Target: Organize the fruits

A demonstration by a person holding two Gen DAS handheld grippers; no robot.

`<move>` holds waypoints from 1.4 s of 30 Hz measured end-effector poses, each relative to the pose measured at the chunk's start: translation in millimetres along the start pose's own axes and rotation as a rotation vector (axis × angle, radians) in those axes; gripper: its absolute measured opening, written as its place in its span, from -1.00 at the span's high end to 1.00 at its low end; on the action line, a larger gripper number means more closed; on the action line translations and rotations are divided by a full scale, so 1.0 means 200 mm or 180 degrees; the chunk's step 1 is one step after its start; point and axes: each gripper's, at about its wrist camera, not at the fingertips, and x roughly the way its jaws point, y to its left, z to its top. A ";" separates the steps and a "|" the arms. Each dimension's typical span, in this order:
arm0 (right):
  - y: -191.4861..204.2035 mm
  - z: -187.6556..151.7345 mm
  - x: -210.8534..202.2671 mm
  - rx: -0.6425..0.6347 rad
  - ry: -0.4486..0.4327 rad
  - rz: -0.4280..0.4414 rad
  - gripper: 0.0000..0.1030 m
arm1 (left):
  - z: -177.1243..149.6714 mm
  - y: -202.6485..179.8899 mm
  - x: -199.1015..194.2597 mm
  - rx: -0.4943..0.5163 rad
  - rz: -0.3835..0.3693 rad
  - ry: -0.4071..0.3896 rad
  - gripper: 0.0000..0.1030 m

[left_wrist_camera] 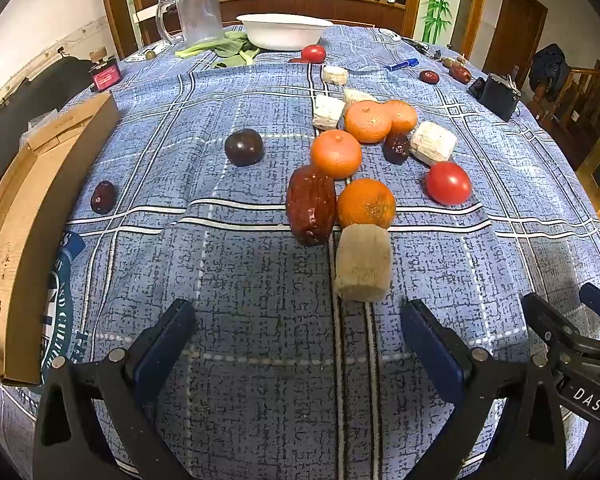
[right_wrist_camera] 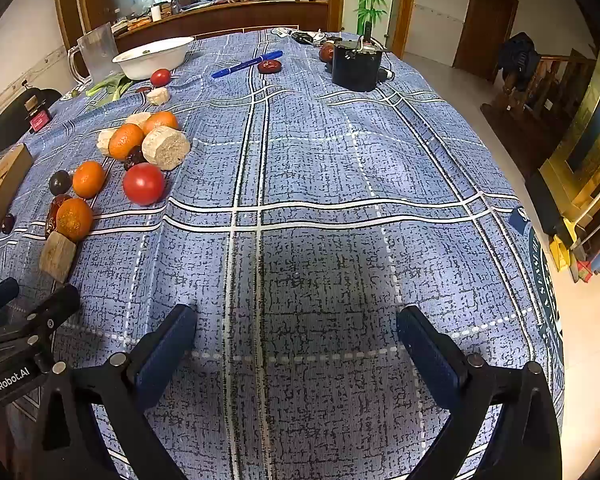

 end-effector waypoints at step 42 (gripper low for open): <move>0.43 0.13 -0.48 -0.0239 -0.0234 0.0313 -0.99 | 0.11 0.47 -0.47 -0.0405 0.0125 -0.0173 -1.00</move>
